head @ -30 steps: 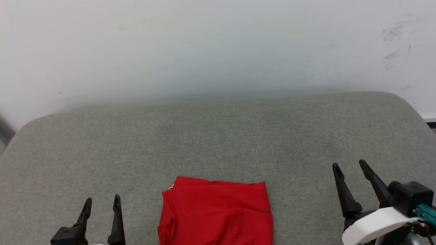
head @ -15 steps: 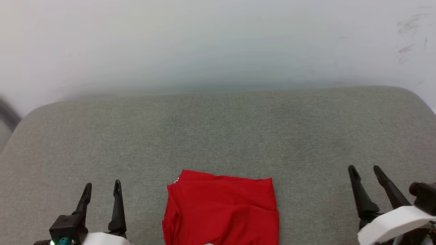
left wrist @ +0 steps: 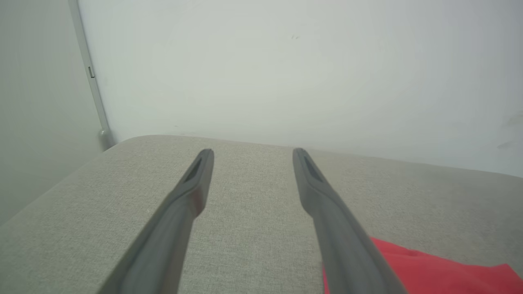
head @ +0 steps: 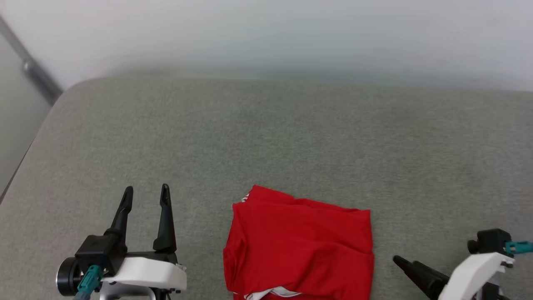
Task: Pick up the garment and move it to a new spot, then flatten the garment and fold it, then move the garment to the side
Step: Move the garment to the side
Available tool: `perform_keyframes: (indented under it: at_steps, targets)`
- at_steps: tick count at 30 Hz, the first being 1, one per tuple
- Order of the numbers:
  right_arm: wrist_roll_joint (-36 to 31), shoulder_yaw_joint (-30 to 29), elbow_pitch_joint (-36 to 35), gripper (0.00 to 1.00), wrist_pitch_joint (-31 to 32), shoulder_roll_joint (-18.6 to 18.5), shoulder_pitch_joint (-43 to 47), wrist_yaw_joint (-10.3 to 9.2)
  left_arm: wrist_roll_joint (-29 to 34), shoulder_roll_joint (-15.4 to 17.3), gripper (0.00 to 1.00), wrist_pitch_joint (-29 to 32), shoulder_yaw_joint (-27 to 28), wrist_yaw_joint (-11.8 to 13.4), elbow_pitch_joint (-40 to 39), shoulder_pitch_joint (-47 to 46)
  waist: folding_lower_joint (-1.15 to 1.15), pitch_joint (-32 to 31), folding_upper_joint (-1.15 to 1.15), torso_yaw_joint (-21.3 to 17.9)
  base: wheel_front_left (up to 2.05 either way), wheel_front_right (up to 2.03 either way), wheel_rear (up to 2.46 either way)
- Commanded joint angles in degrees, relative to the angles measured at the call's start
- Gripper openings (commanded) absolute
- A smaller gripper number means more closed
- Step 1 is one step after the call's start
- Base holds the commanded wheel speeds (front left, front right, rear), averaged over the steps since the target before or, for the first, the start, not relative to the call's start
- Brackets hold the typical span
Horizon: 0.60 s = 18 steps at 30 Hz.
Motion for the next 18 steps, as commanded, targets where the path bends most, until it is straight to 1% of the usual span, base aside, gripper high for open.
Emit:
perform_keyframes:
  at_steps: [1,6,11,12,14,18]
  targets:
    - [1.7,1.0,0.8,1.00,0.7,0.4,-2.0,-0.02,0.6,-0.7,1.00,-0.4,0.3,-0.6,0.3,-1.2,0.00,2.8,0.00,2.6,0.00,0.00,0.00]
    - [6.0,5.2,4.8,1.00,3.4,1.2,-5.2,-0.02,1.7,-2.7,1.00,-0.3,1.3,-2.4,1.3,-2.6,0.00,5.1,0.00,4.7,0.00,0.00,0.00]
    - [7.1,8.5,7.9,1.00,4.3,1.0,-7.2,-0.06,2.9,-4.1,1.00,-0.3,2.6,-3.8,2.0,-3.2,0.00,6.2,0.00,5.7,0.00,0.00,0.00]
    - [7.3,9.0,8.3,0.80,4.2,0.9,-7.7,-0.06,3.2,-4.4,1.00,-0.3,2.9,-4.0,2.2,-3.4,0.00,6.3,0.00,5.8,0.00,0.00,0.00]
    - [8.1,10.0,8.7,0.00,4.2,1.1,-8.4,-0.07,3.6,-4.8,1.00,-0.3,3.3,-4.5,2.5,-3.6,0.00,6.5,0.00,6.0,0.00,0.00,0.00]
    - [8.1,11.9,8.0,0.00,2.9,0.0,-10.1,-0.03,4.4,-5.7,1.00,-0.3,4.3,-5.5,3.1,-3.4,0.00,6.1,0.00,5.8,0.00,0.00,0.00]
